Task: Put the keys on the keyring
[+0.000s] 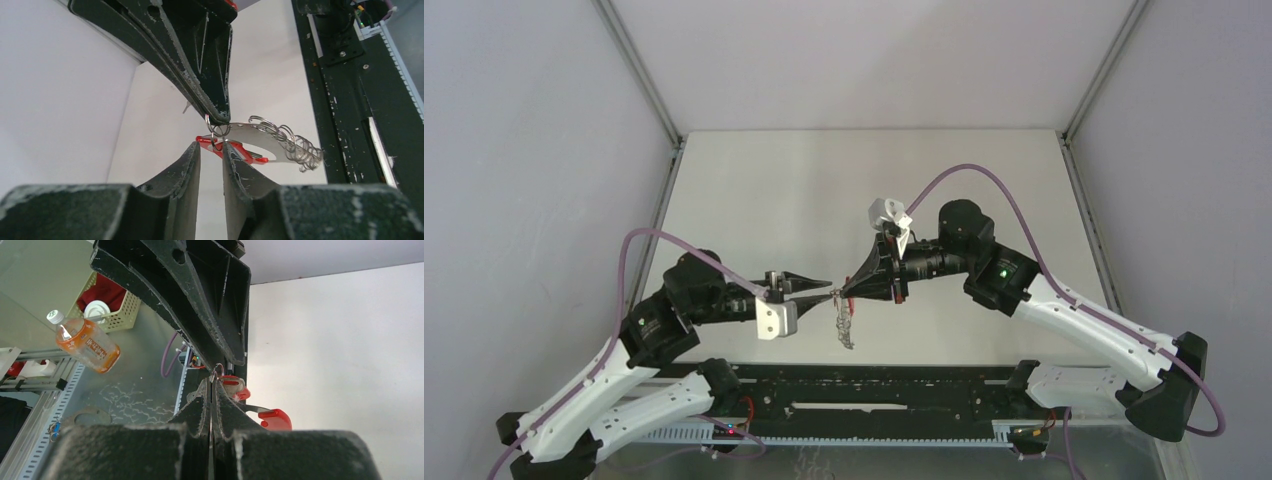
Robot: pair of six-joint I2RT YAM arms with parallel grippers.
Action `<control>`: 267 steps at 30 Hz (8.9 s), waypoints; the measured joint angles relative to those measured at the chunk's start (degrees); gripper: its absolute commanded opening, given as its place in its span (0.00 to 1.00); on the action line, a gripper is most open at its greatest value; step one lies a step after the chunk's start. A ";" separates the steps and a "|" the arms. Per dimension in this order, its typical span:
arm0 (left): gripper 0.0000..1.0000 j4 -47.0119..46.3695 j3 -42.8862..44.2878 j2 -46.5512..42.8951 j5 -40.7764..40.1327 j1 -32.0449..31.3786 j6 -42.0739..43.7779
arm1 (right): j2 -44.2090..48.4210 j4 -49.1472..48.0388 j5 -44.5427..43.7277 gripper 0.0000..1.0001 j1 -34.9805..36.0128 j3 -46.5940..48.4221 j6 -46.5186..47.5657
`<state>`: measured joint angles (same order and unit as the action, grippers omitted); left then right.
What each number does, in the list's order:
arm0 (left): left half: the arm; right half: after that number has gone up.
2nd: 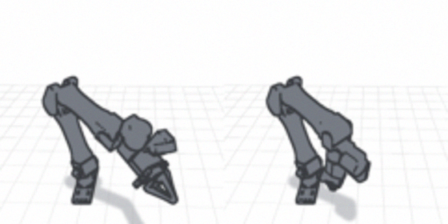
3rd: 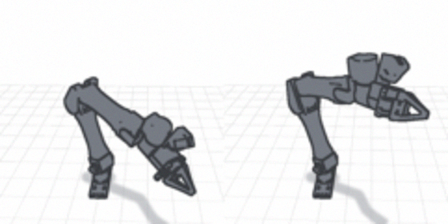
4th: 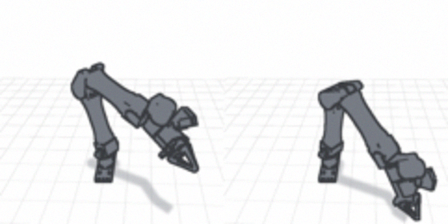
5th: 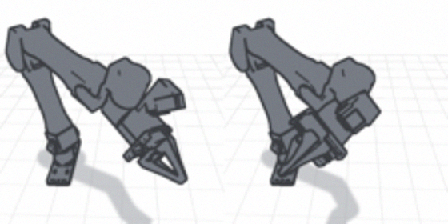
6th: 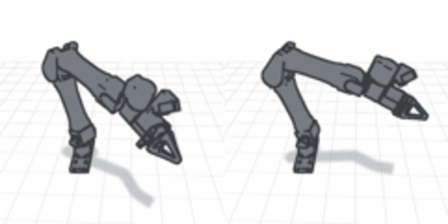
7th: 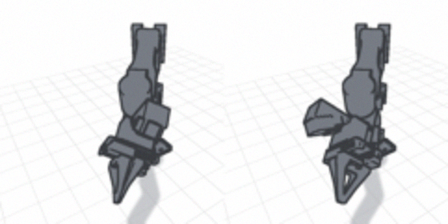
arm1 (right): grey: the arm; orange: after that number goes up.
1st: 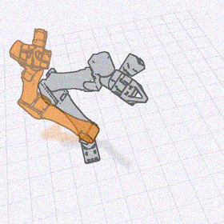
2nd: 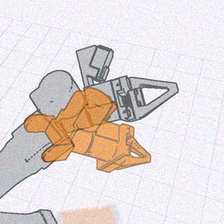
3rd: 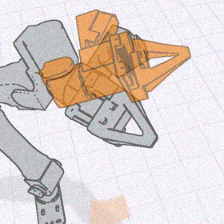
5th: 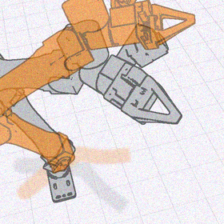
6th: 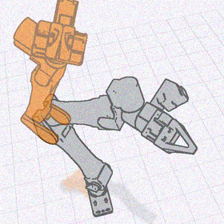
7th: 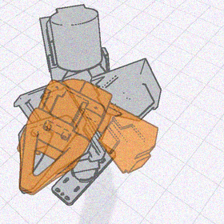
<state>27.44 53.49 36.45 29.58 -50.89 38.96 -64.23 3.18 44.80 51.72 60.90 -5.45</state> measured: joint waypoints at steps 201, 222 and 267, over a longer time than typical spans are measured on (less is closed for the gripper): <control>0.05 3.98 8.13 5.70 12.52 7.93 -13.11 | 5.81 -20.28 -10.38 0.00 2.97 -7.76 -7.85; 0.54 1.64 5.18 0.28 -1.51 3.13 -10.56 | 6.54 -25.40 -13.57 0.00 3.74 -12.44 -10.49; 0.02 6.62 10.08 6.84 15.02 7.39 -23.43 | 4.28 -30.53 -3.61 0.00 3.39 -13.62 -12.00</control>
<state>34.06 63.57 43.29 44.60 -43.51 15.53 -59.94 -27.35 41.19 55.11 47.29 -17.45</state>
